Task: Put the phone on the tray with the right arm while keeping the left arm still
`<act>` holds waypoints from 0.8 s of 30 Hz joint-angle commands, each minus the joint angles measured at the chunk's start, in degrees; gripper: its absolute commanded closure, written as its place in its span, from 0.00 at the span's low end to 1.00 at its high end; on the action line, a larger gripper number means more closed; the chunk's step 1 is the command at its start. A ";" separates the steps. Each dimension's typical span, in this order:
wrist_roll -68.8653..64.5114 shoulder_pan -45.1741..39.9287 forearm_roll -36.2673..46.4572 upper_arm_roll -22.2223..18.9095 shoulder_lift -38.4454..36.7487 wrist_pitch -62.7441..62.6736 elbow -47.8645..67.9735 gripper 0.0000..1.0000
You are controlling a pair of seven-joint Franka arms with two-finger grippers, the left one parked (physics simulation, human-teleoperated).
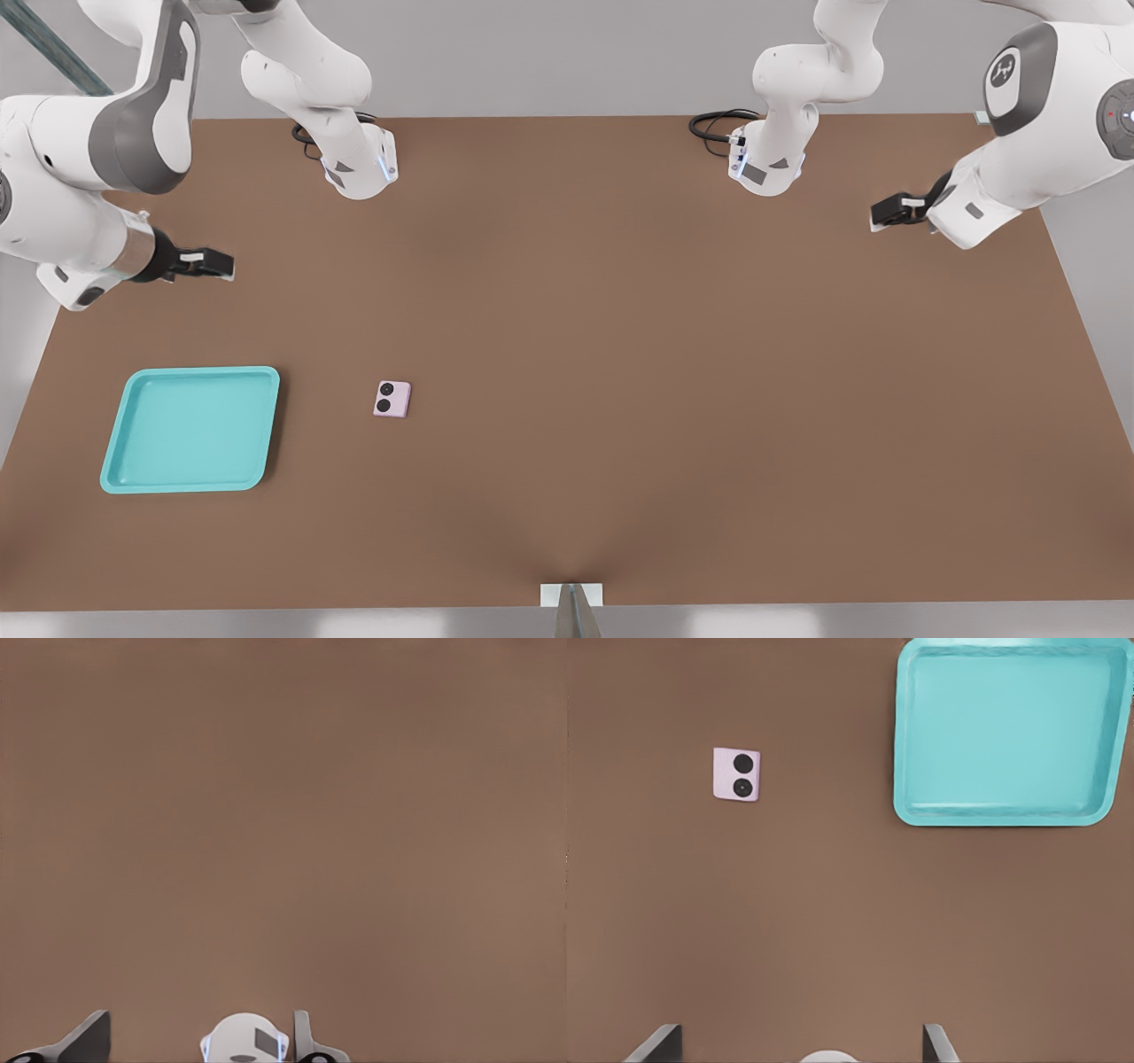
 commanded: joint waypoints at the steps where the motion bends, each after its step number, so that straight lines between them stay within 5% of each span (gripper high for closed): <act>1: 3.10 1.54 0.31 0.86 0.46 12.29 0.91 0.00; 9: 18.66 15.87 -0.66 1.21 26.56 19.58 16.38 0.00; 14: 34.03 16.75 -1.89 1.21 28.58 32.41 7.07 0.00; 24: 37.29 16.22 -1.63 1.21 29.81 38.39 -1.28 0.00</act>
